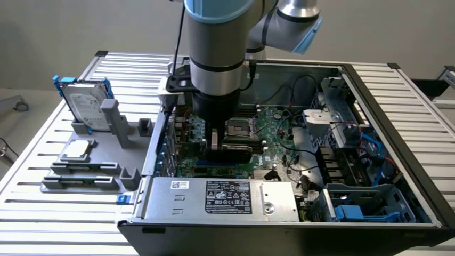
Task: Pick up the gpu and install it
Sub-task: 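Insert the gpu into the slot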
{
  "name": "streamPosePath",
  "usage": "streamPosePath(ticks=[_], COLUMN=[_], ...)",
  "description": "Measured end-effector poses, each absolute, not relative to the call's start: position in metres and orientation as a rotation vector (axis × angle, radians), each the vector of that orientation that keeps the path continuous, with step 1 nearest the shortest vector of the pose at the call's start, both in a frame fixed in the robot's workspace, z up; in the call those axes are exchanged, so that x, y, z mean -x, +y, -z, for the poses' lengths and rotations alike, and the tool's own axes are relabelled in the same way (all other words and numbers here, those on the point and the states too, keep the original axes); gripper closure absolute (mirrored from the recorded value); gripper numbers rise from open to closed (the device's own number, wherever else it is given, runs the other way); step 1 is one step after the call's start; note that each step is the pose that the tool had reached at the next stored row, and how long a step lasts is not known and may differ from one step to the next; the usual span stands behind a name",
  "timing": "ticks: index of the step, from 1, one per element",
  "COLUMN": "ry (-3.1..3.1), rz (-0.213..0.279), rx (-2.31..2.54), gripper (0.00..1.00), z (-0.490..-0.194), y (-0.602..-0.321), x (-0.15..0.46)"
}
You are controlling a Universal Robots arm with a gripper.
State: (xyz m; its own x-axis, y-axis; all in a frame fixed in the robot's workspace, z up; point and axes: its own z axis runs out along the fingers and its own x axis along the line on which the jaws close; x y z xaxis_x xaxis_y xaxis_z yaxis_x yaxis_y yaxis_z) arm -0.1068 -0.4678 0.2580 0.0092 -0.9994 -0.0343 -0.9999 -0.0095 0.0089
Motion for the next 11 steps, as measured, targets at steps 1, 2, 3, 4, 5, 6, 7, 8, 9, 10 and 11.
streamPosePath(ticks=[1,2,3,4,5,6,7,8,9,10,11], ry=[2.198,2.198,2.198,2.198,2.198,2.198,2.199,2.199,2.199,2.2,2.2], rz=[-0.048,-0.048,-0.048,-0.048,-0.049,-0.049,-0.049,-0.05,-0.051,-0.051,-0.052], rx=[2.219,2.219,2.219,2.219,2.219,2.219,2.219,2.22,2.22,2.22,2.22], gripper=[0.74,0.74,0.74,0.74,0.74,0.74,0.74,0.74,0.74,0.74,0.74], z=[-0.2578,-0.2577,-0.2576,-0.2575,-0.2574,-0.2575,-0.2575,-0.2575,-0.2575,-0.2575,-0.2575], y=[-0.4677,-0.4676,-0.4676,-0.4675,-0.4674,-0.4673,-0.4672,-0.467,-0.4669,-0.4668,-0.4666], x=[0.1069,0.1069,0.107,0.107,0.107,0.1071,0.1071,0.1071,0.1072,0.1072,0.1072])
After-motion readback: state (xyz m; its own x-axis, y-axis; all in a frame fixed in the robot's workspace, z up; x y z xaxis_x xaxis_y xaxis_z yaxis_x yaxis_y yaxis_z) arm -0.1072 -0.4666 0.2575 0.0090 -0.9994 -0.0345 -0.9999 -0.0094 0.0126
